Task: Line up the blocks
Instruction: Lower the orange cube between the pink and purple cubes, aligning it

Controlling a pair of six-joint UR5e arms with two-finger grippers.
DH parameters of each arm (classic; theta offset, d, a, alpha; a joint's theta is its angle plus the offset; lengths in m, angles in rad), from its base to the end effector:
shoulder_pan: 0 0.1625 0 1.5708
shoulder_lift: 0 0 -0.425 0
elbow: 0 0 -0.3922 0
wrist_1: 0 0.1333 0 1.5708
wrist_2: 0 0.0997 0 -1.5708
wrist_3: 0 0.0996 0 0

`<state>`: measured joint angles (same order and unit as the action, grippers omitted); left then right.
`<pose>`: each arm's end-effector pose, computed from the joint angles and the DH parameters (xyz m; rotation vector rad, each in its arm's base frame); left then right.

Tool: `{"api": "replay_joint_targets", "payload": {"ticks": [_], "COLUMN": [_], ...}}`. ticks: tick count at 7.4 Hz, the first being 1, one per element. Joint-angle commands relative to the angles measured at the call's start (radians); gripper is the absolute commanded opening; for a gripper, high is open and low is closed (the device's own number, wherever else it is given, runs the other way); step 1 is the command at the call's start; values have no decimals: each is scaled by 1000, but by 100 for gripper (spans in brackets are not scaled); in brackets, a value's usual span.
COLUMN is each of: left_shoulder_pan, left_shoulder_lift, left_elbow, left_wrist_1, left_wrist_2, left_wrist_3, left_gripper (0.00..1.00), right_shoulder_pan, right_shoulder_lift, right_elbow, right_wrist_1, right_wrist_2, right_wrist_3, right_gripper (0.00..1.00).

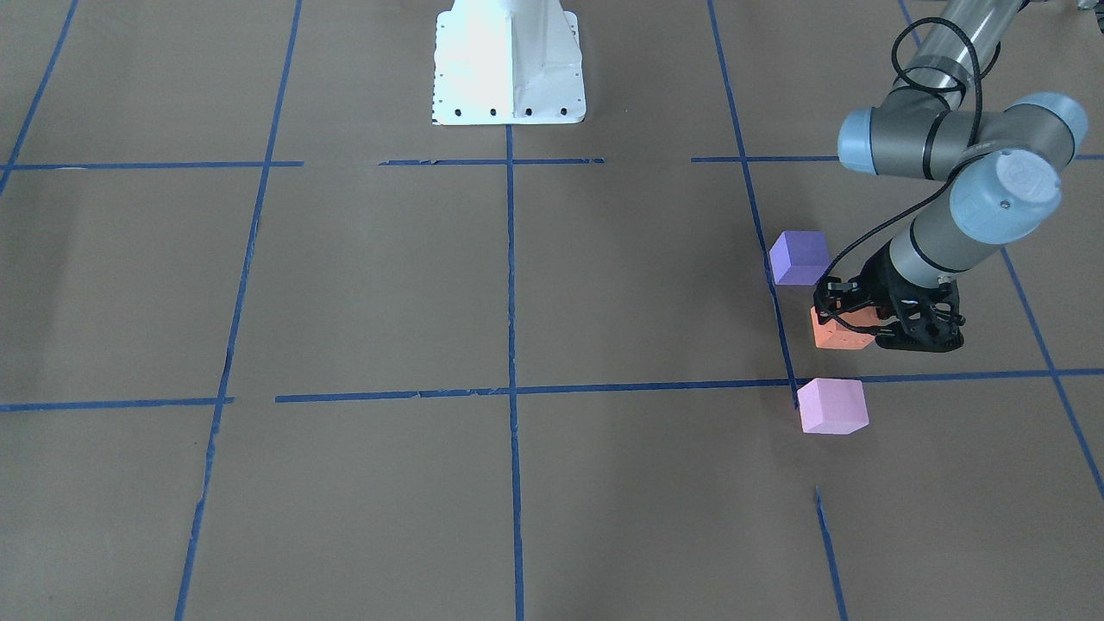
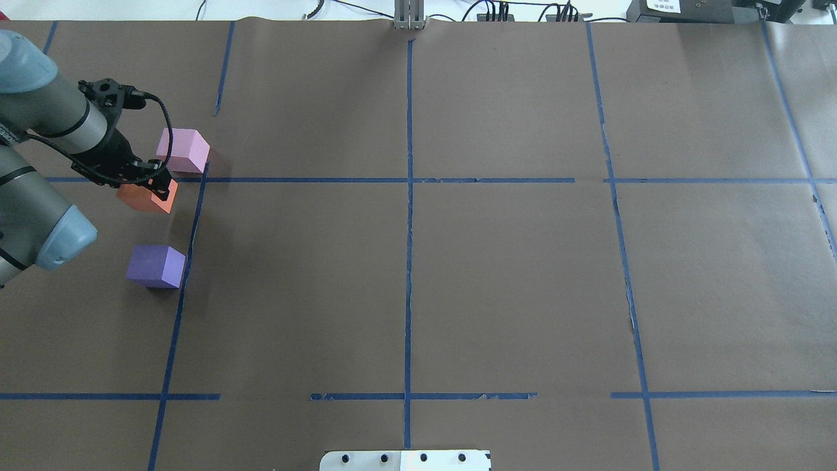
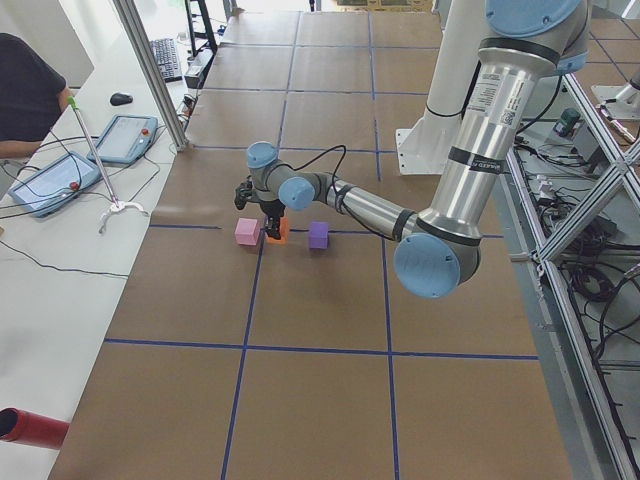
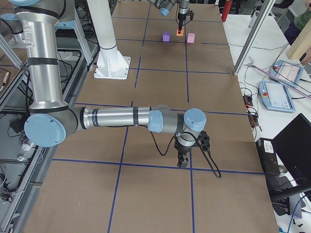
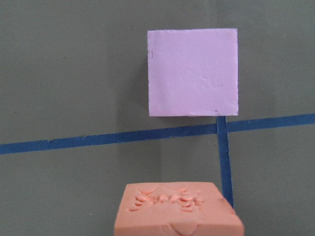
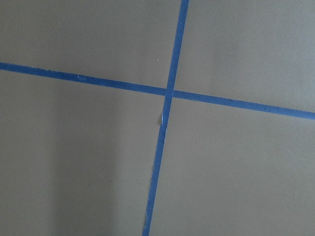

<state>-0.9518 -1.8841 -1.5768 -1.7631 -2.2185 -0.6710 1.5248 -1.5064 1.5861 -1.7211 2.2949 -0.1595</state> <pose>0.3054 -0.5549 0.4641 0.0136 0.8022 0.1165 0.0437 -0.5150 0.6369 -0.0264 -0.7274 -0.1708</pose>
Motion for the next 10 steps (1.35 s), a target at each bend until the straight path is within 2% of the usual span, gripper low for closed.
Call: {"api": "replay_joint_targets", "payload": {"ticks": [1, 3, 7, 10], "left_shoulder_pan": [19, 37, 41, 42], "left_shoulder_lift": [-9, -18, -18, -16], "left_elbow": [20, 59, 75, 81], "left_wrist_1": [-13, -59, -61, -61], "left_wrist_2": [-3, -3, -3, -16], "left_wrist_3": [-31, -42, -42, -45], "left_gripper": [28, 28, 28, 36], "right_shoulder_pan": [0, 0, 0, 0], "right_shoulder_lift": [0, 0, 0, 0], "right_elbow": [0, 0, 0, 0], "right_wrist_1": [0, 0, 0, 0], "right_wrist_2": [0, 0, 0, 0], "right_wrist_3": [0, 0, 0, 0], "right_gripper": [100, 100, 100, 100]}}
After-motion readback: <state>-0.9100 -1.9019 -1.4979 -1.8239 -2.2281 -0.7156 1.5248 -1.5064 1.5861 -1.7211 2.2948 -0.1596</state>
